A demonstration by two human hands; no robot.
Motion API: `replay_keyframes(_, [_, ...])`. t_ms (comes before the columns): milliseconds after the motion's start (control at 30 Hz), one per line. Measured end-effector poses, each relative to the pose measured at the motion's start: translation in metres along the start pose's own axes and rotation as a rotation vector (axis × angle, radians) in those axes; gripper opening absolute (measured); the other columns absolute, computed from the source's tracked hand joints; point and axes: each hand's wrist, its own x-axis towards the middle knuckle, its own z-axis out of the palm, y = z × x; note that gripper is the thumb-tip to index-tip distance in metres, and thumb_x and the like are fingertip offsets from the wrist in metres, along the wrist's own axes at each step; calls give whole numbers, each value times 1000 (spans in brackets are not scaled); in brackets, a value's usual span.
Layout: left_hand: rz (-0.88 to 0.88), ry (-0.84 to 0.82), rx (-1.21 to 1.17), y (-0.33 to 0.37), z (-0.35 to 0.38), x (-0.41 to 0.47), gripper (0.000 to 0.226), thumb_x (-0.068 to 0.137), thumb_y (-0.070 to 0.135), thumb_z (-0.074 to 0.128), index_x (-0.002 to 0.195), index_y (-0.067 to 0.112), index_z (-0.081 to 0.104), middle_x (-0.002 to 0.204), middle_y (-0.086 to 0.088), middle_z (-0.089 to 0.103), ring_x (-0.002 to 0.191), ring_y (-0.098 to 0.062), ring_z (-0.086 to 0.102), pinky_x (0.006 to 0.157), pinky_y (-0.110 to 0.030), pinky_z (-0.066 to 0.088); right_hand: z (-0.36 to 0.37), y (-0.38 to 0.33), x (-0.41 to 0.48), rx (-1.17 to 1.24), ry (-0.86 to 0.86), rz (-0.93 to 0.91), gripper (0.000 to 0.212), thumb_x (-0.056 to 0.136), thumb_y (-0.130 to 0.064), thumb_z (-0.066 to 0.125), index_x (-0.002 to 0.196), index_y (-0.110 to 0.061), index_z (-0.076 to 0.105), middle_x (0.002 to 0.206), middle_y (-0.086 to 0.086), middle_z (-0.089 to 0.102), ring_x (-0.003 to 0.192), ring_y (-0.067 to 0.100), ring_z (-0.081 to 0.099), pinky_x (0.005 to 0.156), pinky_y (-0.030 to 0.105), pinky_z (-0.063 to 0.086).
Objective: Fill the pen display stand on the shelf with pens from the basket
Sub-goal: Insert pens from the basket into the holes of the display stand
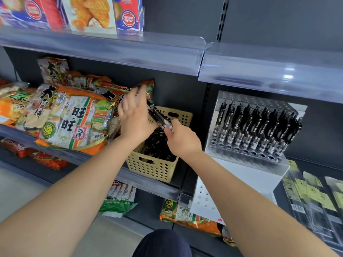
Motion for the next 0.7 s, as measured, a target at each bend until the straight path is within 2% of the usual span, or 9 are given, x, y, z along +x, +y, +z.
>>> replay_keyframes(67, [-344,-80,-420,4,-1,2,105,78,8,73,153,20,0,157,-10,12,144,-27,17,114,-43,21,-1,-2,3,211,-51,80,24,101,-37,35,106,-17,47,87,4,60,75,25,59,62,37,50])
replay_keyframes(100, [-500,-154,-694,8,-2,2,98,82,-2,63,153,20,-1,158,-10,15,143,-26,21,114,-41,22,-1,-4,4,349,-84,111,25,101,-37,36,111,-19,48,86,5,61,70,22,58,59,36,50])
replay_keyframes(167, [-678,-260,-1279,12,-3,-1,75,83,-13,46,150,11,21,142,-17,42,128,-28,44,109,-41,36,0,-7,3,575,-160,158,24,101,-35,37,117,-22,49,80,4,61,55,16,51,45,27,41])
replay_keyframes(233, [-713,-354,-1597,14,-1,-6,38,84,-7,38,118,2,54,106,-17,61,98,-30,58,87,-38,46,1,-9,1,732,-225,171,22,102,-33,37,114,-20,49,74,3,58,48,13,45,40,24,33])
replay_keyframes(300, [-690,-504,-1641,18,-1,-11,29,91,8,37,105,2,62,105,-14,68,95,-27,63,79,-36,45,2,-10,-1,865,-281,166,23,103,-31,36,104,-14,51,71,4,57,47,12,43,38,23,30])
replay_keyframes(367, [-654,-591,-1663,19,2,-14,30,97,19,42,115,7,62,118,-9,68,108,-21,65,85,-34,51,0,-10,-2,961,-325,168,27,104,-31,36,95,-10,51,71,6,57,48,14,44,37,23,30])
replay_keyframes(433, [-631,-616,-1633,18,5,-14,31,98,26,46,119,9,62,117,-8,69,107,-19,66,72,-28,55,-2,-8,-2,1008,-340,174,30,103,-31,38,90,-8,53,72,7,58,50,14,46,37,23,31])
replay_keyframes(500, [-639,-597,-1593,17,5,-13,28,98,27,48,110,9,65,109,-9,71,99,-21,69,62,-28,53,-3,-5,-4,1037,-338,189,31,103,-30,40,90,-6,55,73,9,60,52,15,50,38,22,36])
replay_keyframes(700, [-688,-419,-1632,30,5,-16,11,97,9,51,101,3,60,96,-13,72,83,-25,72,69,-41,59,2,6,-13,1076,-212,278,26,99,-29,50,111,-6,50,86,11,65,65,18,65,54,26,57])
